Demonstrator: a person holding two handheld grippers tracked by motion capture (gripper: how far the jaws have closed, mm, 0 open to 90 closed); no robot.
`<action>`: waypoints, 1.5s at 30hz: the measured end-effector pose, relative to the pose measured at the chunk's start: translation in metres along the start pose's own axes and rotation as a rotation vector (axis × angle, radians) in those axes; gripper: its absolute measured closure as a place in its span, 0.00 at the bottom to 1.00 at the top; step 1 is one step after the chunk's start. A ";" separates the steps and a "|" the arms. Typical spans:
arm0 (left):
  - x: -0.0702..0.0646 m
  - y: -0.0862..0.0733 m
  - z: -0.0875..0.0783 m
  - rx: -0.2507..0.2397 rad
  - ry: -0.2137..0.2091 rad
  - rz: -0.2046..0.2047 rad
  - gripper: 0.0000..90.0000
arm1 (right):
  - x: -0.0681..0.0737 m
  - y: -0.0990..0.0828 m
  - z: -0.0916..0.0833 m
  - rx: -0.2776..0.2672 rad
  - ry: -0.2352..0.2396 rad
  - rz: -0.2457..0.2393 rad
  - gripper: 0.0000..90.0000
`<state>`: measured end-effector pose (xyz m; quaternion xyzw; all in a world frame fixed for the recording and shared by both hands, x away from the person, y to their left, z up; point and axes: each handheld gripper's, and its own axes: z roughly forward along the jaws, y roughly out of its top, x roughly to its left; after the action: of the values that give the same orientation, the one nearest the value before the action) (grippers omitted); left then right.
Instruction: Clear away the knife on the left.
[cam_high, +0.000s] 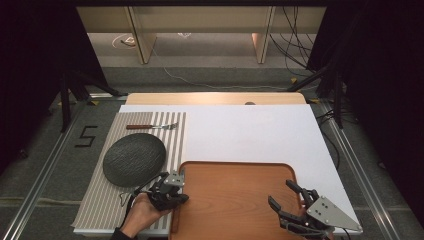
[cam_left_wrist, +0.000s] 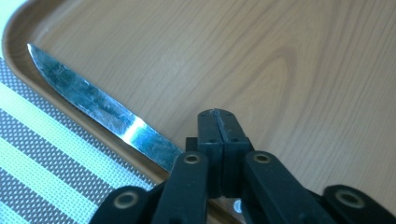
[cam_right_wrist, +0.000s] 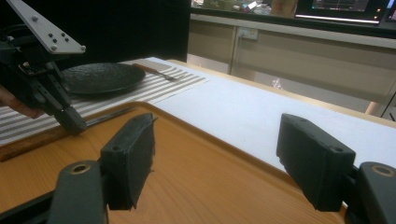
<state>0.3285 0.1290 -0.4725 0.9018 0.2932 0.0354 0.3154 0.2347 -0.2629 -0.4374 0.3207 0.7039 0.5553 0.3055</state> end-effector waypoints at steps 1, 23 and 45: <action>0.001 0.000 0.000 -0.009 -0.005 -0.011 0.92 | 0.000 0.000 0.000 0.000 0.000 0.001 0.32; -0.008 -0.001 -0.024 -0.282 -0.006 0.008 0.30 | 0.000 0.000 -0.001 -0.001 0.002 0.002 0.32; -0.022 -0.017 -0.056 -0.558 -0.011 0.033 0.22 | 0.000 0.000 -0.001 0.001 0.004 0.006 0.32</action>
<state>0.2876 0.1582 -0.4350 0.7850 0.2558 0.1151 0.5524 0.2339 -0.2635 -0.4370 0.3218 0.7040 0.5564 0.3020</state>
